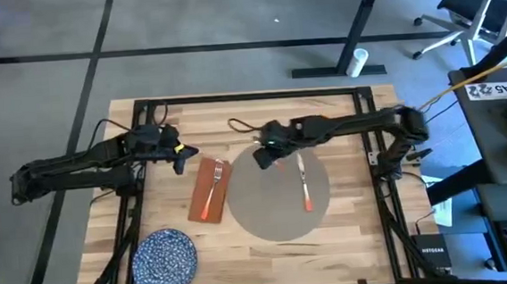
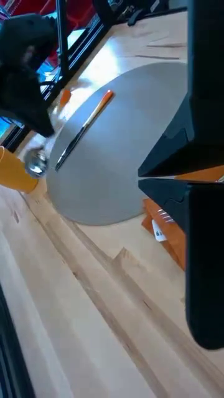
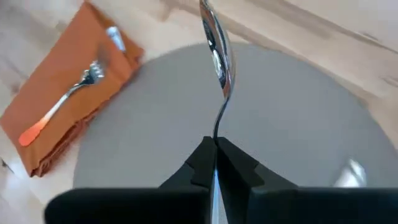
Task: Set table place
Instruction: Put the orange spoon on the gray mat
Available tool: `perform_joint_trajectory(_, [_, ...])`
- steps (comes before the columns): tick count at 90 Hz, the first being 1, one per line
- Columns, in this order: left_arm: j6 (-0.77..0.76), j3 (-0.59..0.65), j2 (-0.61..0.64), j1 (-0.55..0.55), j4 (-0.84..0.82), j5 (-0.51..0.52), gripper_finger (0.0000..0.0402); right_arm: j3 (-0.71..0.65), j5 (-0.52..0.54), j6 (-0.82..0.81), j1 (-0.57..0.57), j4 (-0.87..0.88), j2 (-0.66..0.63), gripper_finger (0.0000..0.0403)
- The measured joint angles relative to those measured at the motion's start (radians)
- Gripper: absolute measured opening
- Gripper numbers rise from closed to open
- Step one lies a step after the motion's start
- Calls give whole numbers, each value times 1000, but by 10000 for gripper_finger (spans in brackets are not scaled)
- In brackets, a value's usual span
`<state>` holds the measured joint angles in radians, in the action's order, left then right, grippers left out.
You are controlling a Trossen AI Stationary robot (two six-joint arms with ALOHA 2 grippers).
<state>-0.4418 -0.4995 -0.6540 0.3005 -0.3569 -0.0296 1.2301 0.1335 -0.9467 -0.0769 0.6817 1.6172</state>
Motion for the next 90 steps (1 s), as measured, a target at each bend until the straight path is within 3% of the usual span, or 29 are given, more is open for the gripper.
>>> perform_joint_trajectory(18, [23,0,0,0,1,0,0,-260,84,-237,82,-42,-243,0])
perform_joint_trajectory(34, [11,0,0,0,1,0,0,-418,190,-453,187,-61,-368,0])
perform_joint_trajectory(54, [-17,0,0,0,2,0,0,-555,264,-670,318,-110,-400,0])
perform_joint_trajectory(90, [-45,0,0,0,4,-1,0,-822,338,-968,500,-377,-400,0])
